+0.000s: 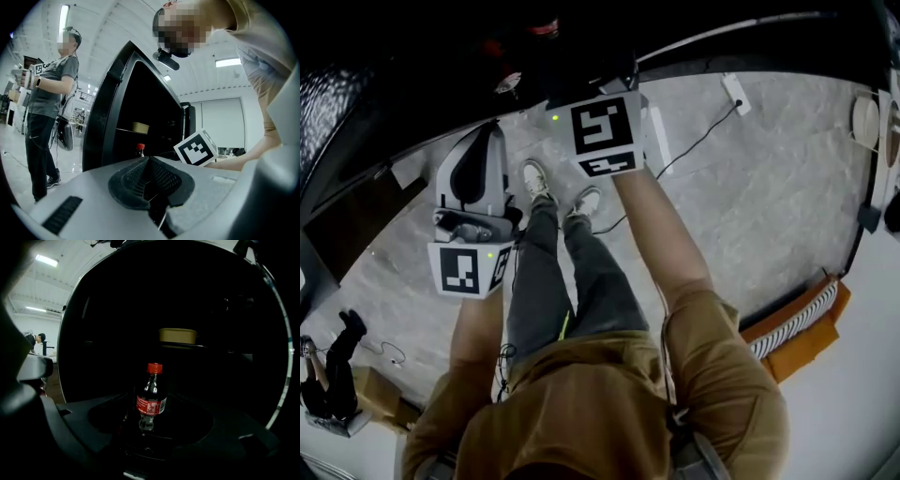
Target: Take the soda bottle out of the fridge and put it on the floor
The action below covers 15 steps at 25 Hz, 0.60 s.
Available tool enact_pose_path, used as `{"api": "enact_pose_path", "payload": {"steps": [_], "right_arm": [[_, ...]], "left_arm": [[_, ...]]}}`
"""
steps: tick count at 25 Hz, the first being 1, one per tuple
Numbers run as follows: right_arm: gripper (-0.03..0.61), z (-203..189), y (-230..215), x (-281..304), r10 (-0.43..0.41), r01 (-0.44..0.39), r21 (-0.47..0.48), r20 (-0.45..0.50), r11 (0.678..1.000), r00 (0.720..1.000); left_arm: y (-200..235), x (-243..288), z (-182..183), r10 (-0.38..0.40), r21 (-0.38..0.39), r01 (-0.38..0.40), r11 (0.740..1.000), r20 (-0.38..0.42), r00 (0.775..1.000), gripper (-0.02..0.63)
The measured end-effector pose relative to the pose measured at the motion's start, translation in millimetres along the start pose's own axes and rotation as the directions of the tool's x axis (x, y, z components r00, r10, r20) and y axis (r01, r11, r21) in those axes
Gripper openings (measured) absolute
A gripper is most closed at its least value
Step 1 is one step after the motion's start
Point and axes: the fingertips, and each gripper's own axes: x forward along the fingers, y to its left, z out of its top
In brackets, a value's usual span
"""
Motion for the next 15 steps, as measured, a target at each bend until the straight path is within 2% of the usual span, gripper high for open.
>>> {"api": "enact_pose_path", "payload": {"steps": [15], "right_arm": [[0.299, -22.5, -5.3, 49.5, -0.014, 0.015, 0.029, -0.018, 0.999, 1.0]], "left_arm": [[8.5, 2.5, -17.2, -0.012, -0.021, 0.011, 1.0, -0.034, 0.999, 0.002]]}}
